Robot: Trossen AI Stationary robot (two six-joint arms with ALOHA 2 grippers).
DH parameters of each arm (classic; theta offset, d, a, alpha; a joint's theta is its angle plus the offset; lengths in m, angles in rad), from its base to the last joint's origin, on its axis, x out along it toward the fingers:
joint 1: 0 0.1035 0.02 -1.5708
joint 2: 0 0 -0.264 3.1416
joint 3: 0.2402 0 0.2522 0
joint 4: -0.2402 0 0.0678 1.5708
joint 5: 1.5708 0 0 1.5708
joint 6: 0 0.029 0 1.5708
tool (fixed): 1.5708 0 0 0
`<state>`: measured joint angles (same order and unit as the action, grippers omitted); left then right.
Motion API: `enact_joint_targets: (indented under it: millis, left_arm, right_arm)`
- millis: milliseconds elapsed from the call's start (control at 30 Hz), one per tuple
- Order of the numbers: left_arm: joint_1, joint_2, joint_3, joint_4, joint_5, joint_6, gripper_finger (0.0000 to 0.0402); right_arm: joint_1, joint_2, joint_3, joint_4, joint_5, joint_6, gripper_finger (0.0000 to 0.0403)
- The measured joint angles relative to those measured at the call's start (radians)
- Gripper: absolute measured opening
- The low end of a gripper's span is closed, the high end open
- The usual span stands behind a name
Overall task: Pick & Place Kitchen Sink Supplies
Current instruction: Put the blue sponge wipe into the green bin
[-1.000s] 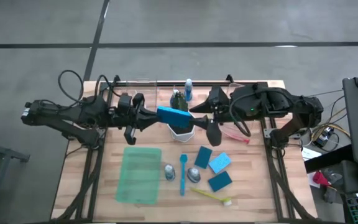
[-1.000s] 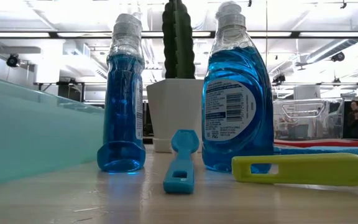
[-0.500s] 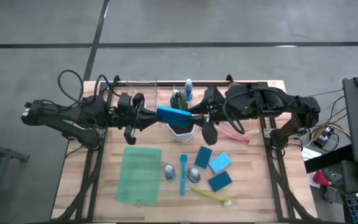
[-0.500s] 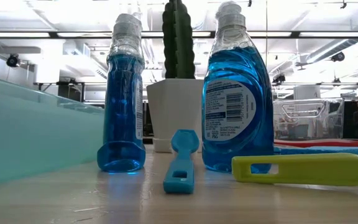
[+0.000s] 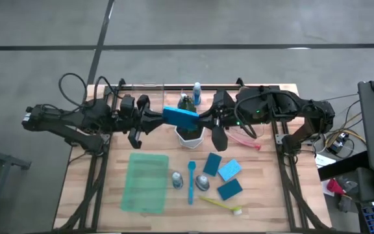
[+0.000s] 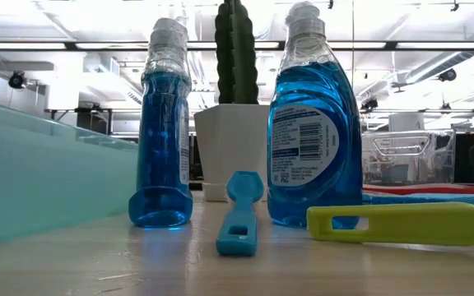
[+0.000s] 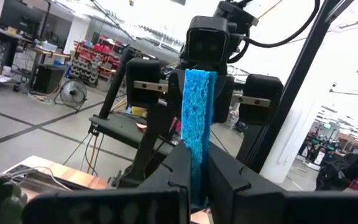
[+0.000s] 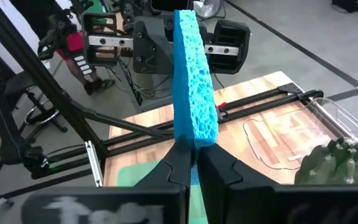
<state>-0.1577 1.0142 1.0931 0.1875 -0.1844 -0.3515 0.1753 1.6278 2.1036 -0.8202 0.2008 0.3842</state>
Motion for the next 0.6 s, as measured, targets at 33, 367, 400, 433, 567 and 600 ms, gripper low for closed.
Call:
enact_joint_targets:
  millis: [33, 367, 400, 433, 567, 600]
  left_arm:
    - [0.000, 0.000, 0.000, 0.002, 0.000, 0.000, 0.0028]
    - [0.000, -0.010, 0.001, 0.134, -0.032, 0.000, 0.0028]
    - [0.000, -0.011, 0.002, 0.139, -0.034, 0.000, 0.0028]
    - [0.000, -0.011, 0.002, 0.140, -0.035, 0.000, 0.0028]
    - [0.000, -0.010, 0.002, 0.134, -0.035, 0.000, 0.0028]
    - [0.000, -0.011, 0.002, 0.137, -0.035, 0.000, 0.0028]
  right_arm:
    - [0.000, -0.001, 0.000, 0.001, 0.000, 0.000, 0.0013]
    - [0.001, -0.060, 0.001, 0.050, 0.008, -0.003, 0.0013]
    - [0.001, -0.066, 0.002, 0.051, 0.008, -0.002, 0.0013]
    - [0.001, -0.074, 0.002, 0.048, 0.008, 0.002, 0.0013]
    - [0.001, -0.081, 0.000, 0.035, 0.024, 0.004, 0.0013]
    - [0.002, -0.084, 0.000, 0.036, 0.040, 0.004, 0.0013]
